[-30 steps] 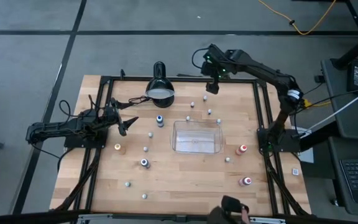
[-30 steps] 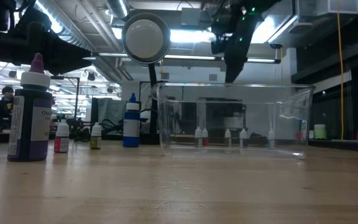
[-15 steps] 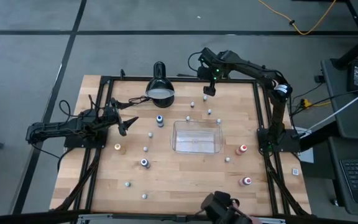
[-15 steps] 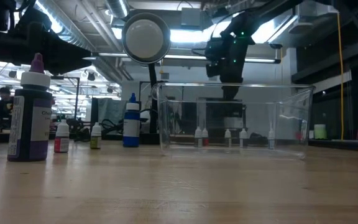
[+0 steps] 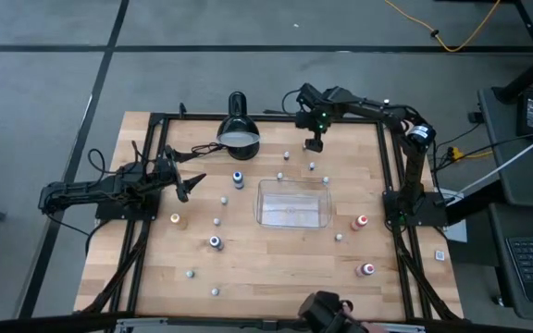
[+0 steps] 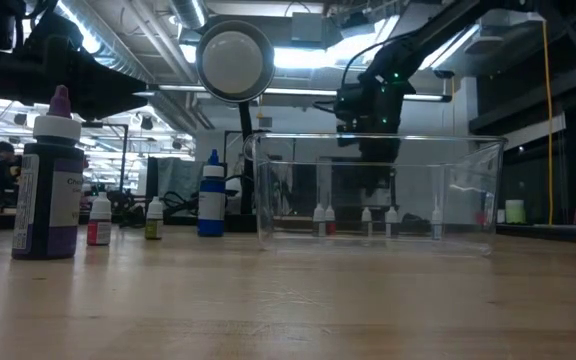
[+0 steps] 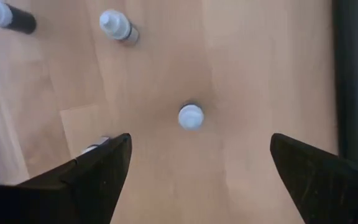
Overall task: Pick & Place food coloring
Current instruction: Put the small green food coloring bottle into the transparent bin
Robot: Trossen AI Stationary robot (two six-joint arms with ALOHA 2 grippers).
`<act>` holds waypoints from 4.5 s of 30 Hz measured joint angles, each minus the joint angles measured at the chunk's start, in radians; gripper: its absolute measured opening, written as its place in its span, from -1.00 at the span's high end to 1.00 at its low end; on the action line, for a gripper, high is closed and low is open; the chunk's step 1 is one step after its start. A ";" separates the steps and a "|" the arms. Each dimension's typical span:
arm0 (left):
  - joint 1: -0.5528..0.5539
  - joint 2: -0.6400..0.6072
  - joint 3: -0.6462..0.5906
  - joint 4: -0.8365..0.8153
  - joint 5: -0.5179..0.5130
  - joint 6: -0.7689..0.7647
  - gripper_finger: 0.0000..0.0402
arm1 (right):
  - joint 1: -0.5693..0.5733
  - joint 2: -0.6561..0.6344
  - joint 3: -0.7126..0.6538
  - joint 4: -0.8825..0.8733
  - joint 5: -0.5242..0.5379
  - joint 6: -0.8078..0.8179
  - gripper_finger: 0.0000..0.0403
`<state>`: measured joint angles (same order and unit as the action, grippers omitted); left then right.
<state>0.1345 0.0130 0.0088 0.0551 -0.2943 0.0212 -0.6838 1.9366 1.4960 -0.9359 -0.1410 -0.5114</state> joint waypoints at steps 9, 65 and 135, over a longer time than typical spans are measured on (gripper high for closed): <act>0.000 0.000 0.000 0.000 0.000 0.000 -0.73 | 0.008 0.000 -0.079 0.134 -0.001 -0.013 -0.89; 0.000 0.000 0.000 0.000 0.000 0.000 -0.73 | 0.009 0.032 -0.149 0.251 0.019 -0.043 -0.26; 0.000 0.000 0.000 0.000 0.000 0.000 -0.73 | 0.090 -0.129 -0.150 0.179 0.141 0.059 0.65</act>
<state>0.1348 0.0131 0.0089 0.0551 -0.2943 0.0212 -0.5938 1.8076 1.3457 -0.7565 -0.0003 -0.4528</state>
